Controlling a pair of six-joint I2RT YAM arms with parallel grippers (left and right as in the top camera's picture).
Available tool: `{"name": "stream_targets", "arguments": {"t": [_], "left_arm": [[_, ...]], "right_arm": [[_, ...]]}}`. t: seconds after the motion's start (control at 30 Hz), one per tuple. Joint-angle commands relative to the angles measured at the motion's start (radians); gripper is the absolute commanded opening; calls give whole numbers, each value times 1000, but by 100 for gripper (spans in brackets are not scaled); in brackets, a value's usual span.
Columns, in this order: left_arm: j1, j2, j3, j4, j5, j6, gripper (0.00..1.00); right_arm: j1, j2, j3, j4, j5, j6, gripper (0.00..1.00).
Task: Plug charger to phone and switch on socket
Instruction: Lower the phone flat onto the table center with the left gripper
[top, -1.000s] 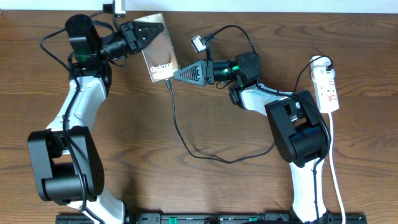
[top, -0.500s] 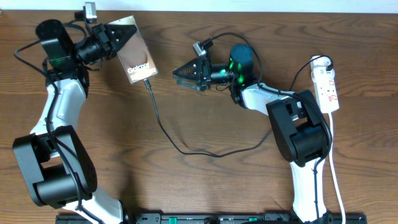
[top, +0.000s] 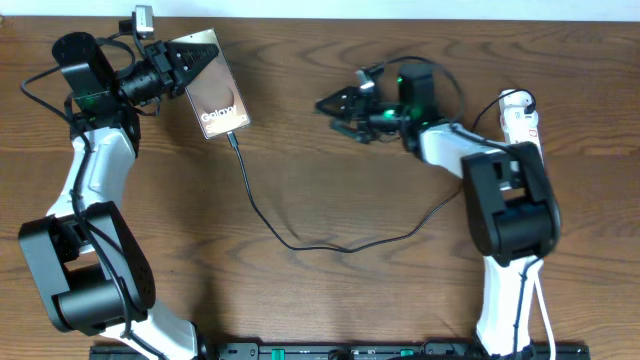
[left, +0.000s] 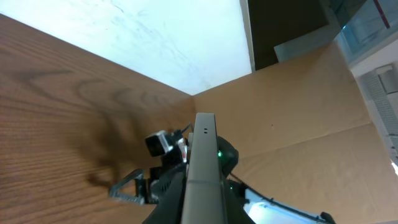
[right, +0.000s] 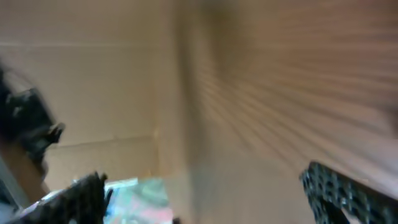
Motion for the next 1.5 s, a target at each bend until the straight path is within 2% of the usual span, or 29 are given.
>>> {"name": "stream_targets", "arguments": {"t": [0.0,0.13,0.3,0.5,0.67,0.83,1.1,1.47], "left_arm": [[3,-2,11,6,31,20,8],[2,-2,11,5,28,45,7],[0,-2,9,-39,15,118,8],[-16,-2,9,-394,-119,359,7],[-61,-2,9,-630,-277,513,7],[-137,0,9,-776,-478,579,8],[-245,43,9,-810,-616,602,7],[-293,174,9,-813,-628,597,8]], "right_arm": [[-30,-144,5,-186,214,-240,99],[-42,-290,5,-396,399,-344,99],[-40,-501,5,-597,694,-386,99],[-40,-699,5,-723,869,-402,99],[-40,-771,5,-754,904,-404,99],[-40,-769,5,-786,903,-402,99],[-40,-763,5,-800,903,-402,99],[-40,-763,5,-837,903,-403,99]]}}
